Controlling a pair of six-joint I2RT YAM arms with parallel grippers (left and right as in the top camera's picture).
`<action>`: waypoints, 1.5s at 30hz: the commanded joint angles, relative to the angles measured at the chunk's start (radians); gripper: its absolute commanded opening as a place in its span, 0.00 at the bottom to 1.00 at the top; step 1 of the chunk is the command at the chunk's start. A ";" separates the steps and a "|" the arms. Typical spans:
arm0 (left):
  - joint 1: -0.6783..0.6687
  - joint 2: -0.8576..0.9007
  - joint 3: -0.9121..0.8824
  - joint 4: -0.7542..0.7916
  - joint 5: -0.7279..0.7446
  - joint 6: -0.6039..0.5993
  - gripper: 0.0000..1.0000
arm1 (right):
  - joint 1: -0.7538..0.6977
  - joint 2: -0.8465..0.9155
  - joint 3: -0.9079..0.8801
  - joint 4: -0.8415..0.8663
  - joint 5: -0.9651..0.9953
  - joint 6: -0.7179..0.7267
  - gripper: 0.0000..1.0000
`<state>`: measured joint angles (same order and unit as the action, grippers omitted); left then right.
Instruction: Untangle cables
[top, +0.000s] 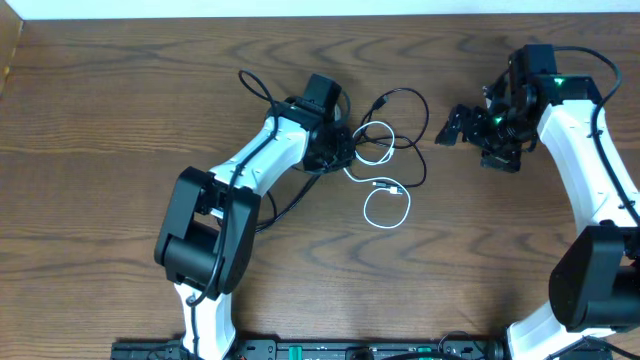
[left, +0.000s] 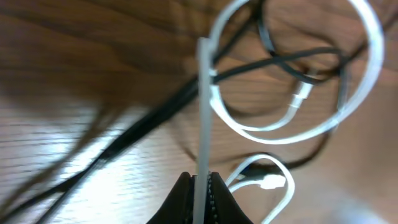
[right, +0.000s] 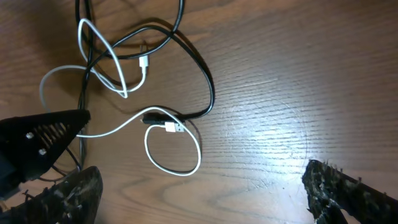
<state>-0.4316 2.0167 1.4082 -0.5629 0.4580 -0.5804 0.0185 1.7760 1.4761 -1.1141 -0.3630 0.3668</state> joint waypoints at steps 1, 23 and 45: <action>0.011 -0.106 0.040 0.031 0.224 -0.016 0.07 | 0.027 -0.002 -0.001 0.006 -0.006 -0.024 0.99; 0.005 -0.801 0.059 0.431 0.174 -0.306 0.08 | 0.185 -0.002 -0.001 0.074 -0.145 0.017 0.99; 0.005 -0.787 0.056 0.075 -0.007 -0.302 0.07 | 0.126 -0.003 -0.001 0.321 -0.697 -0.292 0.99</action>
<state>-0.4274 1.2186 1.4574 -0.4343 0.4755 -0.9985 0.1696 1.7760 1.4754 -0.7910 -1.0882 0.0933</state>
